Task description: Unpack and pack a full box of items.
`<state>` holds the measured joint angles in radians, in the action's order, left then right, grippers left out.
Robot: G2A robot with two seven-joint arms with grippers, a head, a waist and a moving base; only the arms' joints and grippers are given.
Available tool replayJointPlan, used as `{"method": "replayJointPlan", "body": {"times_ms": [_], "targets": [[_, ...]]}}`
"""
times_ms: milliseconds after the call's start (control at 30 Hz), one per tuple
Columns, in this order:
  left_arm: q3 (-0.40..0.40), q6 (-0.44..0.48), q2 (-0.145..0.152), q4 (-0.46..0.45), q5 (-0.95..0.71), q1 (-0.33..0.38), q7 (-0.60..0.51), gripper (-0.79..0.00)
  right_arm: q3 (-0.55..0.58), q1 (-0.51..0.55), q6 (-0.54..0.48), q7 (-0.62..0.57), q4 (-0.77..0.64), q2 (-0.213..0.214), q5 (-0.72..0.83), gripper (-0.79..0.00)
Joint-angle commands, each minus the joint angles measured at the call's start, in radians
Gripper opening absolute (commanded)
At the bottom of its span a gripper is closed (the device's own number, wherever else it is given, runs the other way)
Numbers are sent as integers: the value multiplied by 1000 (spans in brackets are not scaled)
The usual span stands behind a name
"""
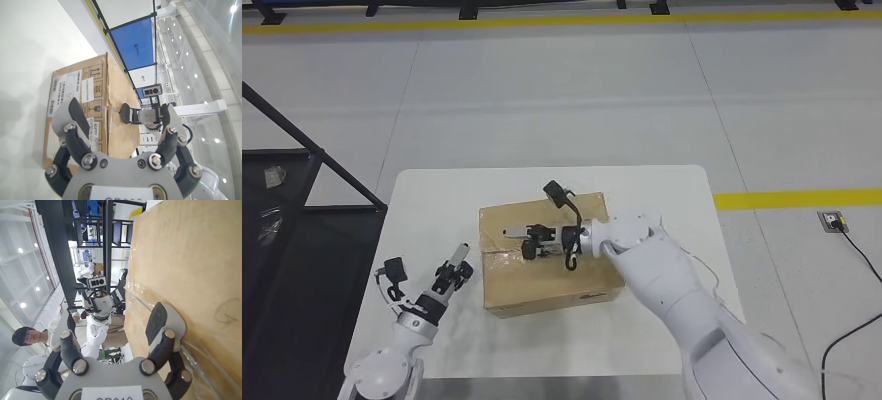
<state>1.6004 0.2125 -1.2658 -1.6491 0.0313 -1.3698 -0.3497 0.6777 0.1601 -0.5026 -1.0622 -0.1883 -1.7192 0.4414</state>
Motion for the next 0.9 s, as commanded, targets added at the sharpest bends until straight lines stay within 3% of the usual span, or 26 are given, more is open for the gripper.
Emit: {"method": "replayJointPlan", "body": {"times_ms": [0, 500, 867], "targets": [[-6, -3, 0, -2, 5, 2, 1, 0, 13, 0, -11, 3, 9, 13, 3, 0], [-13, -18, 5, -6, 7, 14, 12, 0, 86, 12, -59, -15, -28, 118, -25, 0], [-12, -22, 8, -8, -1, 18, 15, 0, 154, 74, -63, 9, -138, 204, -52, 0]]}}
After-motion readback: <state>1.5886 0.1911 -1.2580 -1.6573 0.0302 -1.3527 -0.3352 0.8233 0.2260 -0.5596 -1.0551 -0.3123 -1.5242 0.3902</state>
